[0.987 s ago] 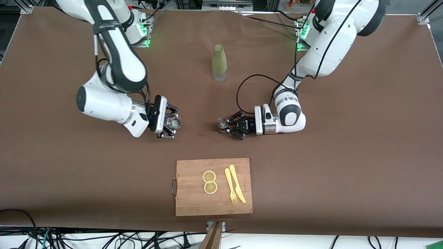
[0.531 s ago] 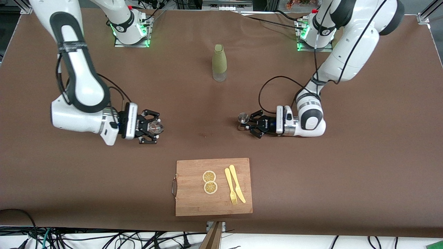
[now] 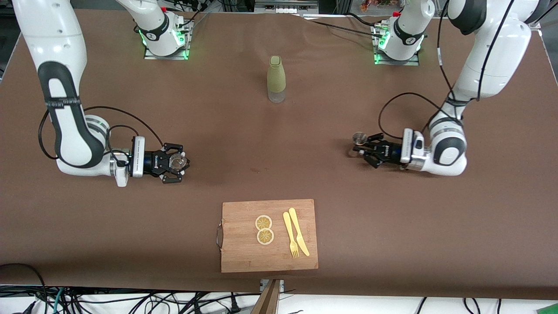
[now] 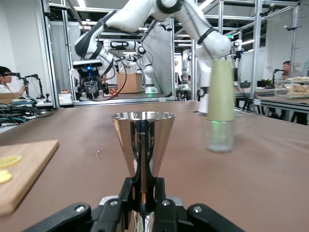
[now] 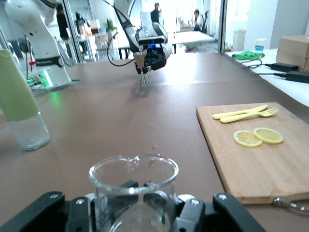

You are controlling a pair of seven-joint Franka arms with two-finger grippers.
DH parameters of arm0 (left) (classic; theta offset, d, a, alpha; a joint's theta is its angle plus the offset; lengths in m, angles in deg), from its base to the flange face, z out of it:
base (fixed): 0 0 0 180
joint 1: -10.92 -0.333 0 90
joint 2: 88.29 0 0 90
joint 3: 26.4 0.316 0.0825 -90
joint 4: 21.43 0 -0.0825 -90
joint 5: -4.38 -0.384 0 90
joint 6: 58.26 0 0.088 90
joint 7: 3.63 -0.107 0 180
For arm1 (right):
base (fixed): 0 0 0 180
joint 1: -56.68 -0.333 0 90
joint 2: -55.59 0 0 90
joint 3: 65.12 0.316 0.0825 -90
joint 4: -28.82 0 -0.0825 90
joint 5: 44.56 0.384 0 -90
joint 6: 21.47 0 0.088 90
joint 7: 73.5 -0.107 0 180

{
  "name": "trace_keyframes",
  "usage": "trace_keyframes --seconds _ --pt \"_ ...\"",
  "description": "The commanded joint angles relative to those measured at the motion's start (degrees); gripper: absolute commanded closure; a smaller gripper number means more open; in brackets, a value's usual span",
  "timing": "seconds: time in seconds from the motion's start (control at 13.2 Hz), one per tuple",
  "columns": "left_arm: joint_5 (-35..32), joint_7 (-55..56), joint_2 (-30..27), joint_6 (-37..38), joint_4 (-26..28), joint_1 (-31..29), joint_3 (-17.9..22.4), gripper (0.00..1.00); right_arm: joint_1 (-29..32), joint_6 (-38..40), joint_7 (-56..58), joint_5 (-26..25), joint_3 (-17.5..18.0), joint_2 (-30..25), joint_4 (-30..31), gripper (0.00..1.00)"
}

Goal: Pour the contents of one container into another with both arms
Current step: 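Upright the beaker and move both grippers apart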

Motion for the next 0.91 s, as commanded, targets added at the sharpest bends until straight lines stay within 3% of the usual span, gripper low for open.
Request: trace_keyframes --seconds 0.0,0.15,0.46,0.68,0.83 --pt "-5.2 -5.0 -1.4 4.4 1.4 -3.4 2.8 1.00 3.2 3.8 5.2 1.8 0.8 3.9 -0.9 0.87" --pt "-9.2 -6.5 -1.1 7.8 0.6 -4.7 6.5 1.00 4.3 4.6 8.3 1.4 0.7 6.4 -1.0 0.87" --pt "-9.7 -13.0 2.1 12.6 -1.5 -6.0 13.9 1.00 5.2 4.9 9.8 1.0 0.8 10.2 -0.9 0.86" --pt "-8.6 -16.3 3.7 13.0 -3.9 -7.6 15.3 1.00 5.3 4.8 10.0 1.1 0.7 11.8 -0.9 0.82" --pt "-6.8 -18.8 5.6 13.1 -5.0 -8.1 15.3 1.00 5.6 4.7 10.0 1.0 0.7 12.6 -0.9 0.73"
